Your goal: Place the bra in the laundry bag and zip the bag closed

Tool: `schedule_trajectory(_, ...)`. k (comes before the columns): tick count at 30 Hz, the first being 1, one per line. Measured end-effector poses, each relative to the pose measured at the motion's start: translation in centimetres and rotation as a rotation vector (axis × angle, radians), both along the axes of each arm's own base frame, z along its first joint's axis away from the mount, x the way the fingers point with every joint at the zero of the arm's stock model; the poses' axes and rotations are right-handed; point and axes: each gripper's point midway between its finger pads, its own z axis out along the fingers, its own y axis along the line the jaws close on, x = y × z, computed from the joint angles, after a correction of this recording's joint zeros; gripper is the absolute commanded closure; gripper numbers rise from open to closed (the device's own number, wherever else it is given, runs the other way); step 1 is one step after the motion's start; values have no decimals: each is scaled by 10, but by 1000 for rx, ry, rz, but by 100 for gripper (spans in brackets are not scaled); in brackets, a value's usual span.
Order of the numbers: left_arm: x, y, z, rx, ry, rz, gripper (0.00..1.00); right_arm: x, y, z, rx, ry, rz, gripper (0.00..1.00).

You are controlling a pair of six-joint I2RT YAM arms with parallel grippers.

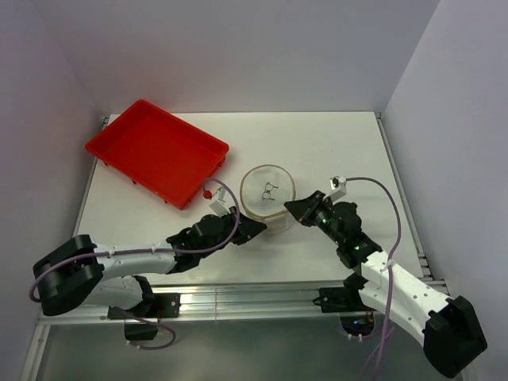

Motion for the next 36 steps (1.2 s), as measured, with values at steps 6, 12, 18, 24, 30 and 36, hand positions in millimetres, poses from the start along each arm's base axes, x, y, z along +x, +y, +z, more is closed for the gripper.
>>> schedule_trajectory(6, 2, 20, 0, 39, -30, 29, 100, 10, 2, 1, -48, 10, 42, 100)
schedule_trajectory(12, 3, 44, 15, 80, -104, 86, 100, 40, 15, 7, -96, 44, 99, 100)
schedule_trajectory(18, 1, 55, 31, 100, -181, 124, 100, 66, 42, 21, -120, 53, 204, 81)
schedule_trajectory(24, 3, 49, 19, 151, -193, 111, 100, 76, 25, 31, -200, 50, 136, 15)
schedule_trajectory(30, 9, 27, 20, 132, -200, 90, 100, 39, 4, 49, -154, -11, 61, 15)
schedule_trajectory(36, 10, 9, 19, 100, -203, 58, 100, -13, 19, 21, -63, 54, 111, 29)
